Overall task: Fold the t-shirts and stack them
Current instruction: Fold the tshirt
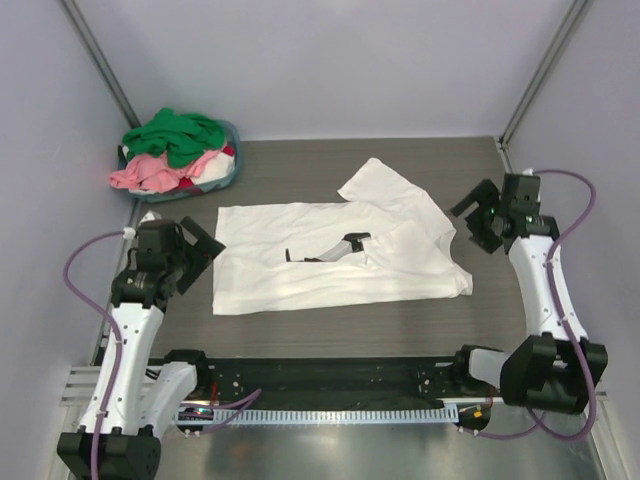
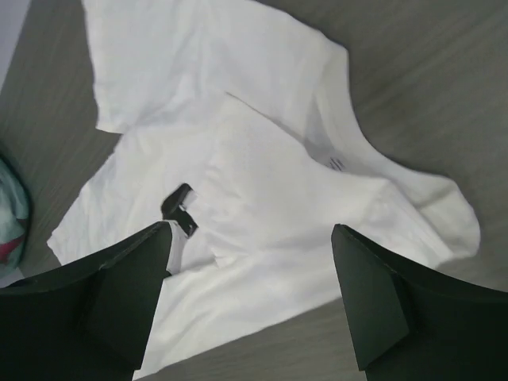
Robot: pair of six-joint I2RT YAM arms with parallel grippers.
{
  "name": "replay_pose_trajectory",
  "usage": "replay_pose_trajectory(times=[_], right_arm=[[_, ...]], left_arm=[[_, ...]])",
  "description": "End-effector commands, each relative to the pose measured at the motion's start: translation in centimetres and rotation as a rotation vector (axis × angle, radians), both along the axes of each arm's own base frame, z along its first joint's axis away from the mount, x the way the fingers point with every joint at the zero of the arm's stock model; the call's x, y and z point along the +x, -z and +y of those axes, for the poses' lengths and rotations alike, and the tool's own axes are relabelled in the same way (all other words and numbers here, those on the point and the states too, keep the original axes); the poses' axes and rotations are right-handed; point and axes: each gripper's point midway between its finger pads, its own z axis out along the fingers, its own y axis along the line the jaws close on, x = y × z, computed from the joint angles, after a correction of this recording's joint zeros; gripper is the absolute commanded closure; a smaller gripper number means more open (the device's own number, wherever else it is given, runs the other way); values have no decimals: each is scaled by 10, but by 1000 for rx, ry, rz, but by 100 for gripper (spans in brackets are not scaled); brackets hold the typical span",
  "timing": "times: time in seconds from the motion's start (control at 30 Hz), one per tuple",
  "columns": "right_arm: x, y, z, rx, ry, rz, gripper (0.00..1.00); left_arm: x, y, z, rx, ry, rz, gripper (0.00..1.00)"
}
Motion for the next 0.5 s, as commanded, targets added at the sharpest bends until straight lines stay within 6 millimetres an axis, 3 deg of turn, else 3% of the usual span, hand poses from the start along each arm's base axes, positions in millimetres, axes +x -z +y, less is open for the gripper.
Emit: replay_pose_trajectory(times=[0.0,0.07,0.1,0.13,0.17,0.2,0.23,0.3,0.33,0.37,0.4,0.43,0.47], right_arm=[[68,-28,14,-41,-159,-99,12],[107,-31,38,-75,-299,-118,12],[116,-51,36,-93,-290,-165,12],[132,-28,51,-104,-345,-111,12],[154,-50,56,-125,-355,-164,12],[167,-49,54,-148,-348,-163,12],[191,-44,71,-155,-388,-163,12],[214,-36,94,-178,-458,-168,12],[232,-55,104,-186,-481,-227,12],[244,-27,121,-171,-534,-193,12],[253,-25,129,-167,-553,-201,12],[267,-42,137,-181,-562,-259,12],[280,-14,142,-182,-573,-226,12]], left_arm=[[-10,-7,28,253,101,75,2],[-8,-11,36,321,125,77,2],[-7,-13,36,322,124,68,2],[-6,-13,42,359,127,67,1],[-4,-16,45,379,116,57,1],[-2,-19,46,392,124,39,0],[-1,-21,50,427,135,30,0],[4,-20,55,464,132,9,0],[5,-18,57,480,131,12,0],[6,-17,58,481,128,17,0],[6,-17,56,472,134,18,0],[7,-13,54,463,141,28,0],[8,-11,52,450,142,28,0]])
